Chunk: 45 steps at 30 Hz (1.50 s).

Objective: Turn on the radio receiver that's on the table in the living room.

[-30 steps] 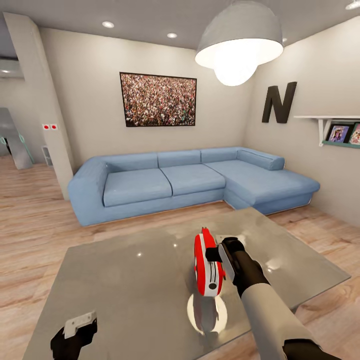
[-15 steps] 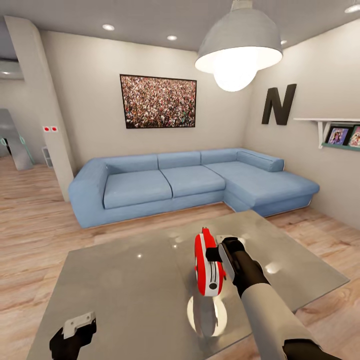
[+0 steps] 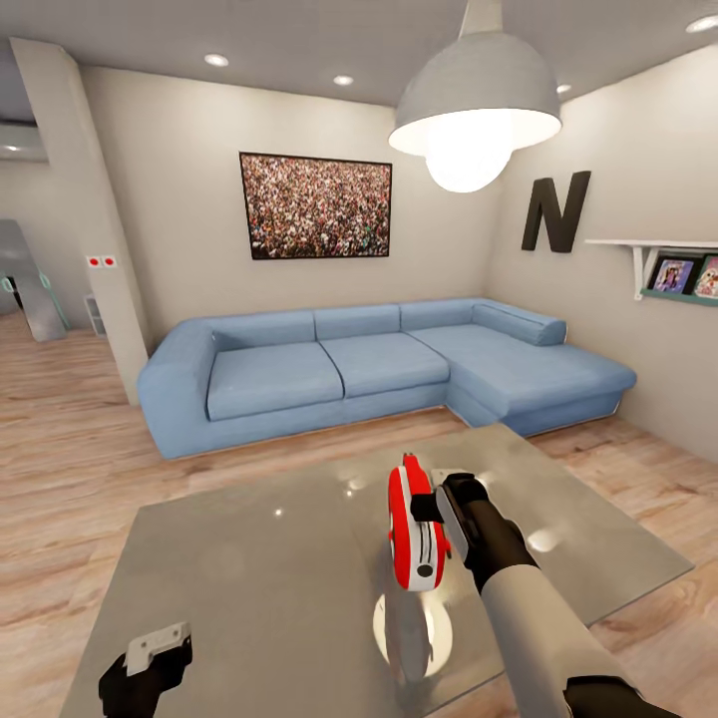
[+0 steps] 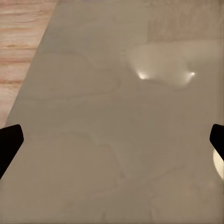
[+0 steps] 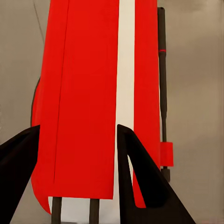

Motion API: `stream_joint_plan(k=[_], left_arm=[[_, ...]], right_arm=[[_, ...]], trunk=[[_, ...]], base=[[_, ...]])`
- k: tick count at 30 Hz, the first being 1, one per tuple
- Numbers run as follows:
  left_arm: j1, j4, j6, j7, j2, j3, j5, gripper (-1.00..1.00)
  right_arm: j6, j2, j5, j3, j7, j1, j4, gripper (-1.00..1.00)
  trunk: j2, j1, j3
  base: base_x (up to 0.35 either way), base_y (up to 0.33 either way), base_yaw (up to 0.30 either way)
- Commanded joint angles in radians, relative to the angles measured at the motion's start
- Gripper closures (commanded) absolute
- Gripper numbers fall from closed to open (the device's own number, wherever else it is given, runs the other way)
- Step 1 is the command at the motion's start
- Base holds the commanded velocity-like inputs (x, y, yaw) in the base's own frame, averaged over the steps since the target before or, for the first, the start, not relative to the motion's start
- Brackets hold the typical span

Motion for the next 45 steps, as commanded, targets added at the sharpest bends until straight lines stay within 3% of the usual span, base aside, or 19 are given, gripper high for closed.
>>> stream_joint_plan(k=[1,17,24,27,28,32,34,38,40,45], left_arm=[[0.0,0.0,0.0,0.0,0.0,0.0,0.0,-1.0],[0.0,0.0,0.0,-0.003,0.0,0.0,0.0,-1.0],[0.0,0.0,0.002,0.001,-0.001,0.001,0.001,-1.0],[0.0,0.0,0.0,0.004,-0.002,0.004,0.002,-1.0],[0.0,0.0,-0.003,0.005,-0.002,0.01,0.003,-1.0],[0.0,0.0,-0.011,0.005,-0.007,0.08,0.007,-1.0],[0.0,-0.001,-0.017,0.005,-0.011,0.11,0.008,-1.0],[0.0,-0.001,-0.014,-0.005,-0.014,0.125,0.012,-1.0],[0.0,-0.001,-0.014,-0.007,-0.016,0.127,0.013,-1.0],[0.0,-0.001,-0.014,-0.01,-0.014,0.122,0.01,-1.0]], right_arm=[[0.0,0.0,-0.002,0.0,0.001,0.0,0.0,1.0],[0.0,0.0,-0.009,0.002,0.006,0.0,0.0,1.0],[0.0,0.0,-0.01,0.003,0.021,0.0,0.0,1.0],[0.0,0.0,-0.006,0.003,0.079,0.0,0.0,1.0],[0.0,0.0,-0.003,0.003,0.126,0.0,0.0,1.0],[0.0,0.0,0.0,0.005,0.249,0.0,0.0,1.0],[-0.001,-0.017,0.001,0.005,0.322,0.0,0.0,1.0],[-0.019,-0.049,0.008,0.008,0.472,0.0,-0.001,1.0],[-0.063,-0.061,0.029,0.025,0.545,0.0,-0.001,1.0],[-0.168,-0.1,0.127,0.069,0.719,0.0,0.003,1.0]], trunk=[[0.007,-0.004,0.003],[0.119,-0.065,0.053],[0.119,-0.065,0.053],[0.119,-0.065,0.053],[0.119,-0.065,0.053],[0.119,-0.065,0.053],[0.119,-0.065,0.053],[0.119,-0.065,0.053],[0.119,-0.065,0.053],[0.119,-0.065,0.053]], base=[[0.0,0.0,0.0],[0.0,0.0,0.0],[0.0,0.0,0.0],[0.0,0.0,0.0],[0.0,0.0,0.0],[0.0,0.0,0.0],[0.0,0.0,0.0],[0.0,0.0,0.0],[0.0,0.0,0.0],[0.0,0.0,0.0]])
